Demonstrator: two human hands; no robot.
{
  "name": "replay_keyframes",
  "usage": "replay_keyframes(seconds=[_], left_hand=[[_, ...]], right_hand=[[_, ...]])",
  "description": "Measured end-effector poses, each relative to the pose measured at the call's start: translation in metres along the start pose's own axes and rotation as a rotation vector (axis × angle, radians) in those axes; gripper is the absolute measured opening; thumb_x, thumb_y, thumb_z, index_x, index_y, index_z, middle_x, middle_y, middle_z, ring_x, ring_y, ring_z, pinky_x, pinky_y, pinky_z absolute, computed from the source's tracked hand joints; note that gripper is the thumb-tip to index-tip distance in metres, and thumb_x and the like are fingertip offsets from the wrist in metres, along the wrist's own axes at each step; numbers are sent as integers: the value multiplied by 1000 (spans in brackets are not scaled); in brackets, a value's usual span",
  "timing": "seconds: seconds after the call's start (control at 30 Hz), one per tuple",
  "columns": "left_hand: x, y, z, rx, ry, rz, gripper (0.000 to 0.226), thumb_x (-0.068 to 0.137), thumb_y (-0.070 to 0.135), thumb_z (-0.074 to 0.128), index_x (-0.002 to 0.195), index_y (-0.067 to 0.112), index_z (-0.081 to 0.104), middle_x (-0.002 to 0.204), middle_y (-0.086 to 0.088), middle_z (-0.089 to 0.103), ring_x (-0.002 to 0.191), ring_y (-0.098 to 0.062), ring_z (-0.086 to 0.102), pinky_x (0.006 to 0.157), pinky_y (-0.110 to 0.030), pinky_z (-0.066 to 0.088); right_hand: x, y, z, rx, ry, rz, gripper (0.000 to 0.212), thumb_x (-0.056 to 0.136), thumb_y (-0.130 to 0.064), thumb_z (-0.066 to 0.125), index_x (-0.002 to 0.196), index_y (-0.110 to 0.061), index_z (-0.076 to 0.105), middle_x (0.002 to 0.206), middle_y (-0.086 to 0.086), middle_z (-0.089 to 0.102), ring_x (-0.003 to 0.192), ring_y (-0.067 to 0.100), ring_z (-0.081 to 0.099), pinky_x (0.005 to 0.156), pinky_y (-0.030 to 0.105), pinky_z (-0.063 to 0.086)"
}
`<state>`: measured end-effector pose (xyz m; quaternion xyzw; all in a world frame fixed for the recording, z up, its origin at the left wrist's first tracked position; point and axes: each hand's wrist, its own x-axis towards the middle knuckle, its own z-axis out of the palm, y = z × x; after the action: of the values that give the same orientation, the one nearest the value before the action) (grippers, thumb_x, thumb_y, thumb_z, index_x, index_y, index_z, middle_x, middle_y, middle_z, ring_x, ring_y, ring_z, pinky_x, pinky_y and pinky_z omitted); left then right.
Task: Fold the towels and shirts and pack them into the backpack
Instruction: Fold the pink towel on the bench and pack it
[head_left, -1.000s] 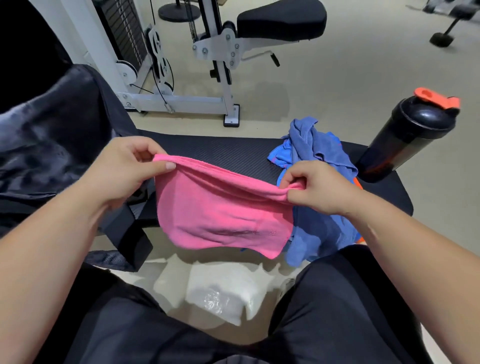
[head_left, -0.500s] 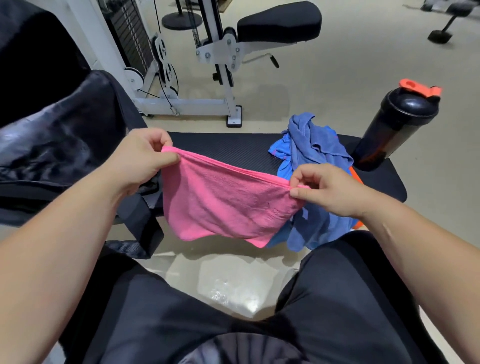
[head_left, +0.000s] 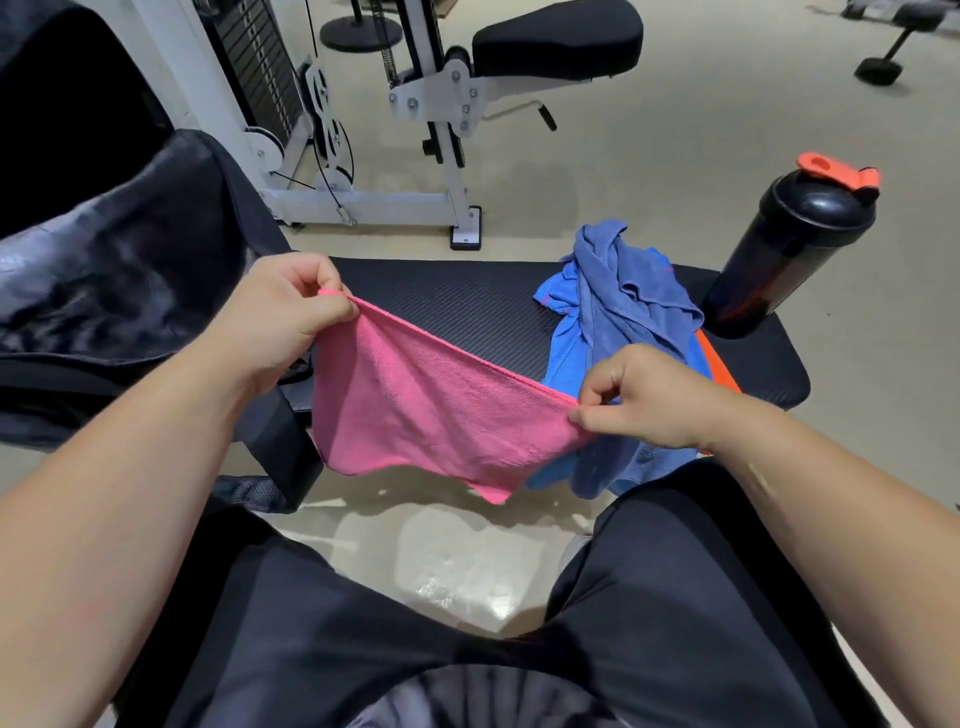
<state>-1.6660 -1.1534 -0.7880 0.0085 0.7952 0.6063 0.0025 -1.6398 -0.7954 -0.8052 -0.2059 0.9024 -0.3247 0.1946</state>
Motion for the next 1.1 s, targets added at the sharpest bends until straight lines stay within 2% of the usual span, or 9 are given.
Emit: replay_keyframes(seconds=[0.2, 0.4, 0.57, 0.63, 0.7, 0.8, 0.9, 1.0, 1.1], left_hand=[[8, -16, -19, 283, -151, -60, 28, 75, -1, 78, 63, 8, 54, 84, -33, 64, 71, -21, 56, 71, -38, 41], [11, -21, -29, 331, -318, -105, 33, 63, 9, 74, 53, 15, 43, 65, -13, 60, 72, -19, 58, 67, -30, 38], [11, -28, -30, 300, -307, -116, 42, 70, -4, 85, 55, 10, 48, 55, -1, 47, 55, -11, 42, 52, -19, 35], [9, -29, -30, 305, -321, -122, 41, 61, 11, 91, 58, 8, 51, 55, -1, 49, 53, -8, 41, 49, -14, 34], [8, -31, -31, 309, -342, -118, 45, 52, 19, 97, 63, 6, 55, 58, -4, 54, 56, -10, 46, 50, -13, 37], [6, -29, -26, 287, -330, -109, 30, 56, 12, 87, 73, 2, 65, 69, -16, 68, 64, -13, 59, 59, -14, 48], [4, -29, -28, 222, -339, -129, 39, 54, 19, 92, 83, 5, 71, 77, -23, 71, 68, -17, 66, 67, -22, 55], [4, -31, -37, 233, -373, -185, 70, 37, 46, 100, 96, 18, 77, 78, -26, 71, 70, -20, 68, 69, -22, 58], [4, -19, -37, 359, -395, -191, 45, 49, 36, 100, 76, 8, 76, 71, -23, 71, 62, -22, 67, 59, -23, 57]], right_hand=[[-2, 11, -21, 42, 10, 23, 19, 76, -5, 77, 67, -18, 67, 67, 0, 67, 63, 17, 58, 70, 43, 52], [4, 11, -28, 189, 18, 6, 15, 78, -11, 85, 74, -14, 71, 75, 15, 70, 70, 39, 62, 68, 46, 52], [6, 9, -27, 189, -57, 35, 8, 80, -9, 82, 76, -11, 76, 78, 9, 75, 81, 36, 69, 79, 42, 56], [8, 9, -27, 133, -103, 43, 8, 81, -11, 81, 75, -11, 76, 78, 5, 76, 82, 32, 70, 85, 45, 57], [9, 7, -27, 65, -125, 37, 8, 82, -11, 79, 75, -11, 75, 77, 3, 75, 81, 27, 71, 85, 45, 56], [12, 7, -28, 79, -113, 48, 10, 82, -3, 75, 75, -7, 71, 75, 7, 74, 72, 23, 69, 76, 41, 56], [14, 11, -31, 205, -93, 80, 18, 81, 10, 69, 77, -8, 66, 75, 17, 73, 72, 34, 68, 77, 45, 52], [15, 11, -38, 265, -105, 130, 25, 83, 10, 69, 97, -12, 69, 78, 19, 72, 71, 23, 63, 78, 40, 50], [19, 3, -45, 104, -188, 175, 39, 85, -1, 73, 119, -21, 68, 81, 5, 76, 80, 27, 68, 86, 36, 53]])
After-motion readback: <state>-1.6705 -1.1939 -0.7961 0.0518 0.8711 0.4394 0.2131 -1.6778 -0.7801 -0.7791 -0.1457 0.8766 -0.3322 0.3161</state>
